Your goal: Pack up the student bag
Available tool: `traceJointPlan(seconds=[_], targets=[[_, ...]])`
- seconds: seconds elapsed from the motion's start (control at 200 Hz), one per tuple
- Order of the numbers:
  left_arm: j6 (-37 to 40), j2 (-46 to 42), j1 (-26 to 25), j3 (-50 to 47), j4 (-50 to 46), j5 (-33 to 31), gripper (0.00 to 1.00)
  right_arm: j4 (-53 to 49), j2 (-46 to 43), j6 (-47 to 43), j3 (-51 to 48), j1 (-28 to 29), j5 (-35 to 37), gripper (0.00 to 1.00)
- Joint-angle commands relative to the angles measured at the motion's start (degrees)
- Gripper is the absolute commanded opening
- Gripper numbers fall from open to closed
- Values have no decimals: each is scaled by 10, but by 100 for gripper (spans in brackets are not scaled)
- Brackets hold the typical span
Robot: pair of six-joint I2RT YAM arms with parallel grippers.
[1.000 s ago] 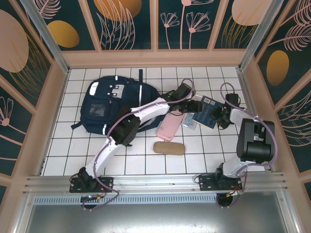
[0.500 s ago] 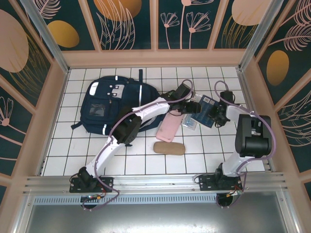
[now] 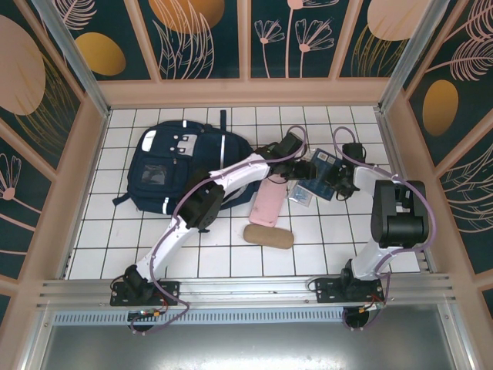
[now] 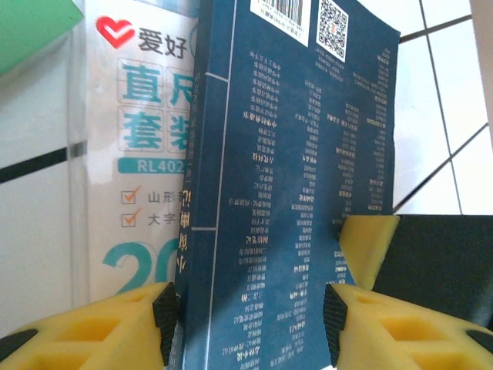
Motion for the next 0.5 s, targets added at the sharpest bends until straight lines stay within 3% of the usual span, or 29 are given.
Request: traceJointPlan(seconds=[0.0, 0.29, 0.495], targets=[[19, 4, 4, -8, -62, -66, 55, 12, 30, 3, -6, 25, -76, 46], [14, 26, 4, 16, -74, -21, 54, 31, 25, 2, -11, 25, -106, 46], [-8, 6, 5, -7, 3, 110, 53, 55, 23, 8, -7, 28, -152, 46]])
